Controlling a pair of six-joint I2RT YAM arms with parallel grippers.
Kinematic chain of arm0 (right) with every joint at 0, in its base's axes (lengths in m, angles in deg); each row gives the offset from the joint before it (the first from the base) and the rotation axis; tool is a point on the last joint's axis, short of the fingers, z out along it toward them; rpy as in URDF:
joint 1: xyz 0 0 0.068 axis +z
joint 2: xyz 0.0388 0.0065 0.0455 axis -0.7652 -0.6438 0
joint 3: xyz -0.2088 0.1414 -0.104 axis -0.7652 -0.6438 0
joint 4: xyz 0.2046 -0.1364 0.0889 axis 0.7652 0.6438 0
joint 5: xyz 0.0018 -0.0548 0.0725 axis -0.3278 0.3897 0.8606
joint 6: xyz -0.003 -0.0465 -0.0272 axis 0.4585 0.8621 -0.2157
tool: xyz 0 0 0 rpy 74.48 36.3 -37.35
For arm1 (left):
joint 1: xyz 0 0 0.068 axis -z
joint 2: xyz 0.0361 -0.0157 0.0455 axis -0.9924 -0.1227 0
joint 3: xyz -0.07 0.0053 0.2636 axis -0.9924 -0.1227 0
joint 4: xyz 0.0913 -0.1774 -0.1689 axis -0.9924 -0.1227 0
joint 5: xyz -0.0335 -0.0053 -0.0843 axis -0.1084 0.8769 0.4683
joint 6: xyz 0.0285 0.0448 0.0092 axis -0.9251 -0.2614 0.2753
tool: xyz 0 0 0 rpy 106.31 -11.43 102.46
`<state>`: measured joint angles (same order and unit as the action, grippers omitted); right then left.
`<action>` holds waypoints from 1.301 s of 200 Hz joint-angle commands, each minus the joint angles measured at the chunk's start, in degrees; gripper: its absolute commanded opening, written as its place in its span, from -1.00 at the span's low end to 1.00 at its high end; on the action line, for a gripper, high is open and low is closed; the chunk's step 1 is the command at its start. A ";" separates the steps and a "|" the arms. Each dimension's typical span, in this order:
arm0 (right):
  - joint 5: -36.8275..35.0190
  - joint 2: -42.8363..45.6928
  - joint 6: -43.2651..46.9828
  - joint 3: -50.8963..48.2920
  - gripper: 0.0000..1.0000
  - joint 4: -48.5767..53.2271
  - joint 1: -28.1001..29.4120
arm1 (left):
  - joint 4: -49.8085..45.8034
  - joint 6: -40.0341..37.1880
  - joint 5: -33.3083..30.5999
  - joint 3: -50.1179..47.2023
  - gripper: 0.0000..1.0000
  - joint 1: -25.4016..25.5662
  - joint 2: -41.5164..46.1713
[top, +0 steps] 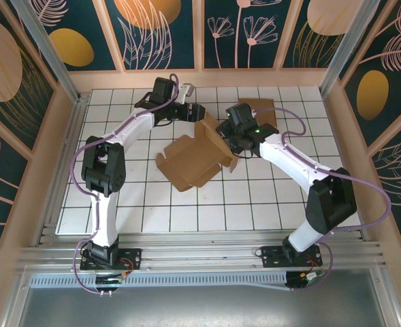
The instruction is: Fold the paper box
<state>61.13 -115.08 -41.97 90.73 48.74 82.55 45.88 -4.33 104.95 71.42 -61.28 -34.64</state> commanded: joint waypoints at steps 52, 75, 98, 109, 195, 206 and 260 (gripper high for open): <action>-2.31 -3.12 1.04 -1.34 -0.08 -8.76 -0.98 | 1.94 1.08 7.41 -1.25 0.30 0.08 -1.02; -0.89 -4.18 3.21 -1.79 -0.15 -10.10 -0.98 | 7.07 4.22 6.36 -6.98 0.20 0.14 2.10; -1.12 -5.14 7.80 -0.77 -0.25 -10.86 -2.74 | 9.58 6.13 2.36 -13.01 0.20 0.13 7.10; -1.20 -5.75 10.49 0.31 -0.26 -10.80 -2.65 | 12.83 7.80 0.04 -17.70 0.22 0.17 10.77; -1.89 -9.35 24.77 3.36 -0.34 -10.31 -3.07 | 14.63 15.25 -20.18 -28.99 0.64 -0.06 25.21; -1.06 -9.69 27.31 3.17 -0.34 -11.36 -3.30 | 10.29 15.93 -19.56 -24.06 0.62 -0.80 21.67; 8.37 -13.38 42.92 6.15 -0.36 -13.66 -6.03 | 1.40 18.24 -14.63 -10.76 0.36 -2.16 10.03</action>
<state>64.62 -125.53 -8.45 94.12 34.88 77.46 54.01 12.00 89.34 58.50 -63.21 -21.39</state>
